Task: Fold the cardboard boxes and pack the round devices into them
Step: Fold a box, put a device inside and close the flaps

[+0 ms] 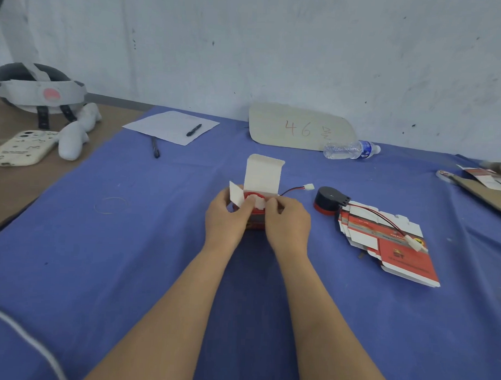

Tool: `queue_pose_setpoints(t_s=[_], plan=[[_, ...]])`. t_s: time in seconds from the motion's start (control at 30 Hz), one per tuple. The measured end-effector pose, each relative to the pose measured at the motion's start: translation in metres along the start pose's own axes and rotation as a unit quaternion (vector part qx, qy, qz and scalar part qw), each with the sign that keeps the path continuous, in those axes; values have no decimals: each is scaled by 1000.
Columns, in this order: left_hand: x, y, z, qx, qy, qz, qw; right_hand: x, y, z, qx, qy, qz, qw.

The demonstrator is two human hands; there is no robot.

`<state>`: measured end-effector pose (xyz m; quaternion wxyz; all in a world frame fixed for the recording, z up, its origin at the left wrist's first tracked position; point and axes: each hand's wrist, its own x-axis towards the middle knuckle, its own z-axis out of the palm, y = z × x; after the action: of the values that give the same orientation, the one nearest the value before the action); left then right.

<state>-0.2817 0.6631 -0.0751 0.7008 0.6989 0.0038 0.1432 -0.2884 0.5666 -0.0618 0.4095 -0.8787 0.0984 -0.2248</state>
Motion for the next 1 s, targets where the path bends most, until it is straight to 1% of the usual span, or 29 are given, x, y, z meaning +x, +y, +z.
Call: queue_pose_setpoints(t_s=[0.07, 0.13, 0.23, 0.3, 0.4, 0.47, 0.57, 0.63, 0.67, 0.73, 0.8, 0.9, 1.0], plan=[[-2, 2, 3, -21, -20, 15, 999, 0, 0, -1, 48, 1, 21, 999], [-2, 3, 5, -36, -28, 14, 999, -2, -2, -1, 76, 6, 22, 997], [0, 5, 6, -54, 4, -40, 998, -9, -7, 3, 97, 8, -20, 995], [2, 2, 6, -93, 13, -61, 994, -13, -12, 6, 109, 11, -55, 992], [2, 2, 5, -109, -5, -39, 993, -14, -16, 8, 94, 29, -82, 992], [2, 2, 4, -110, -10, -38, 993, -13, -13, 8, 75, 27, -94, 992], [4, 0, 3, -86, -4, -40, 995, -11, -10, 6, 81, 29, -93, 992], [4, 0, 2, -62, -6, -29, 998, -4, -7, 1, 101, 64, -53, 991], [4, -1, 1, -42, -11, -20, 999, 2, -3, -2, 122, 88, -12, 988], [4, -1, 0, 1, -24, -10, 1000, 12, 8, -11, 187, 118, 89, 971], [4, -1, 0, 20, -41, -7, 999, 18, 19, -19, 250, 115, 164, 947], [2, -1, 0, 23, -75, 12, 997, 22, 26, -24, 295, 74, 212, 929], [0, 2, -2, 31, -110, 19, 993, 27, 28, -30, 334, 71, 213, 915]])
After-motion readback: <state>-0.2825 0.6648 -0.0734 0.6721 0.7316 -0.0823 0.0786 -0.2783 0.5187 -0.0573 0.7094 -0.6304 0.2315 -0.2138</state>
